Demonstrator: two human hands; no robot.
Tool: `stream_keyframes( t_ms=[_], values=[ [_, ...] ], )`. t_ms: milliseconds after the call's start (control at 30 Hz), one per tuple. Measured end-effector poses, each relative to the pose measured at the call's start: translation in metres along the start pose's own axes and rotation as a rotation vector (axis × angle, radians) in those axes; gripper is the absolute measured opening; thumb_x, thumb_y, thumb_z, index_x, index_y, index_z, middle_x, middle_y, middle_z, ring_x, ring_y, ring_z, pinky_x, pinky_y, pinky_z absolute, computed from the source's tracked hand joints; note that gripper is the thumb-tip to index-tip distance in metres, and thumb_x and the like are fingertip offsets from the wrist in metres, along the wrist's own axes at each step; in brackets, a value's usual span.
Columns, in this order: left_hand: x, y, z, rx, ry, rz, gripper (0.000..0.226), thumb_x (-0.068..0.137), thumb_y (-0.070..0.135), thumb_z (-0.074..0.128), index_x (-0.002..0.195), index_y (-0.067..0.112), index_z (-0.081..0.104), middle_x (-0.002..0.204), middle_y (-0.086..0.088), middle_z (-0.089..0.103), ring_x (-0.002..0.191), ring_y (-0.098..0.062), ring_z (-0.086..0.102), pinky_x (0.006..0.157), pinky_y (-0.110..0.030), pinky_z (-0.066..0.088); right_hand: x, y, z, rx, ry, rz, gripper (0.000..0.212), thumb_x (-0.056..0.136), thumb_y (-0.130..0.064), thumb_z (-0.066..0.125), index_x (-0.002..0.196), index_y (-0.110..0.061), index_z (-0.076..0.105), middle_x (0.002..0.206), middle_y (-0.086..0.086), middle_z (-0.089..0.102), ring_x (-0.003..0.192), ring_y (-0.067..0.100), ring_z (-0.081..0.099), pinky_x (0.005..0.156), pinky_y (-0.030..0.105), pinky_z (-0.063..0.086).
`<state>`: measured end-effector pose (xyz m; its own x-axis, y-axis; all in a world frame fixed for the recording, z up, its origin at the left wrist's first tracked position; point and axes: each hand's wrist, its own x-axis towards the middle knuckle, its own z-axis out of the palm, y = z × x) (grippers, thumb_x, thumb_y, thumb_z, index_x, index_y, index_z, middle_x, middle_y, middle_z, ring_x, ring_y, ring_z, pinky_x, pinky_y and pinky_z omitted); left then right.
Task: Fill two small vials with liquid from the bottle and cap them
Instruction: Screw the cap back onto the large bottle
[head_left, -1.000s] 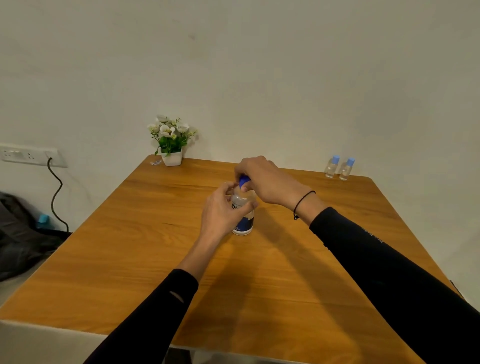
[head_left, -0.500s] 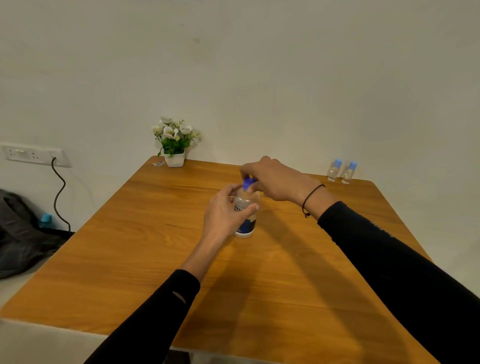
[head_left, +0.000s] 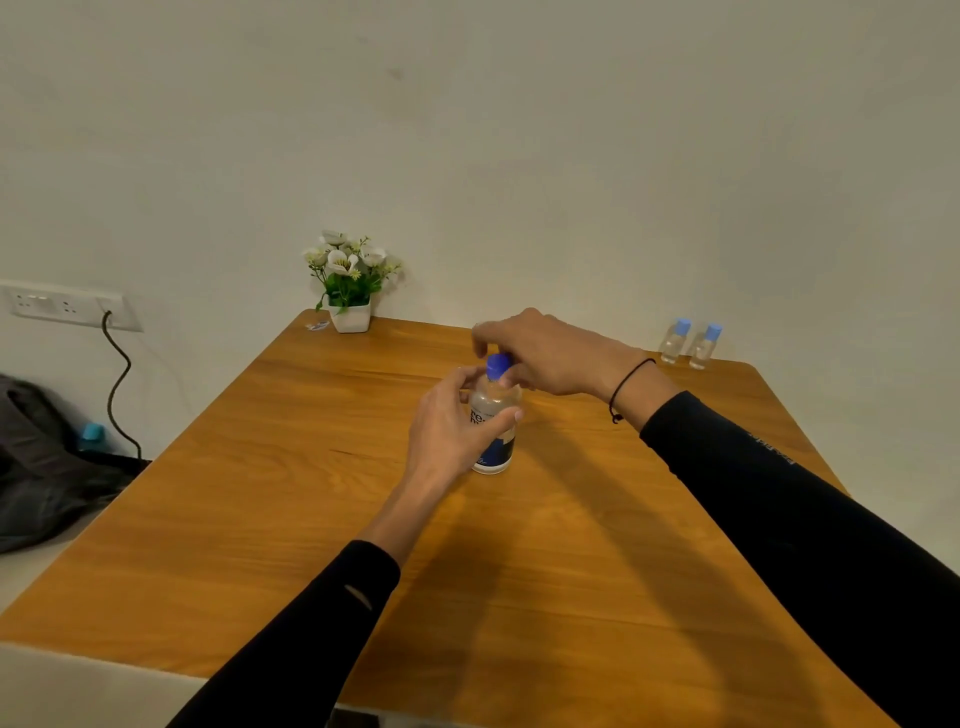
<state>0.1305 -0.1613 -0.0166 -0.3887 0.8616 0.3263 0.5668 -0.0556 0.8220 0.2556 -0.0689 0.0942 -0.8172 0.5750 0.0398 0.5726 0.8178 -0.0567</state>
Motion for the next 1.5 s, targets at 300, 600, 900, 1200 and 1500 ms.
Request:
stream_keyframes(
  t_ms=[300,600,900,1200,1500],
  values=[
    [0.004,-0.002,0.0,0.008,0.01,0.01,0.08,0.079,0.049,0.09,0.146,0.019,0.058,0.137,0.001,0.071,0.118,-0.014,0.067,0.097,-0.037,0.061,0.003,0.004,0.0,0.029,-0.027,-0.04,0.029,0.096,-0.027,0.075,0.119,-0.025,0.056,0.102,0.003,0.064,0.076,0.015,0.058,0.065,0.032,0.048],
    [0.005,-0.003,0.0,0.013,0.004,0.019,0.077,0.081,0.047,0.089,0.146,0.02,0.059,0.137,0.002,0.071,0.121,-0.014,0.066,0.099,-0.038,0.06,0.005,0.003,0.001,0.042,-0.01,-0.024,0.034,0.094,-0.036,0.077,0.118,-0.022,0.058,0.104,0.001,0.063,0.08,0.016,0.056,0.07,0.031,0.046],
    [0.008,-0.009,0.003,0.008,0.021,0.033,0.077,0.08,0.049,0.089,0.146,0.021,0.059,0.135,0.003,0.071,0.116,-0.01,0.065,0.092,-0.028,0.056,0.005,-0.002,-0.004,0.058,0.025,-0.011,0.047,0.09,-0.038,0.082,0.125,-0.021,0.056,0.099,0.0,0.06,0.08,0.015,0.058,0.068,0.031,0.048],
    [0.022,-0.017,0.0,0.016,0.058,0.05,0.07,0.081,0.043,0.087,0.141,0.019,0.062,0.13,0.002,0.073,0.112,-0.015,0.069,0.09,-0.034,0.061,0.019,0.003,0.019,0.057,0.153,0.113,0.07,0.082,-0.062,0.079,0.129,-0.018,0.054,0.098,0.004,0.063,0.082,0.023,0.061,0.068,0.033,0.052],
    [0.089,-0.051,-0.021,0.059,0.068,0.046,0.074,0.083,0.046,0.089,0.144,0.016,0.06,0.134,-0.003,0.072,0.107,-0.009,0.061,0.087,-0.022,0.049,0.027,0.017,0.092,0.47,0.15,0.311,0.094,0.083,-0.054,0.083,0.156,-0.025,0.032,0.137,0.005,0.06,0.109,0.018,0.064,0.085,0.031,0.053]
  ],
)
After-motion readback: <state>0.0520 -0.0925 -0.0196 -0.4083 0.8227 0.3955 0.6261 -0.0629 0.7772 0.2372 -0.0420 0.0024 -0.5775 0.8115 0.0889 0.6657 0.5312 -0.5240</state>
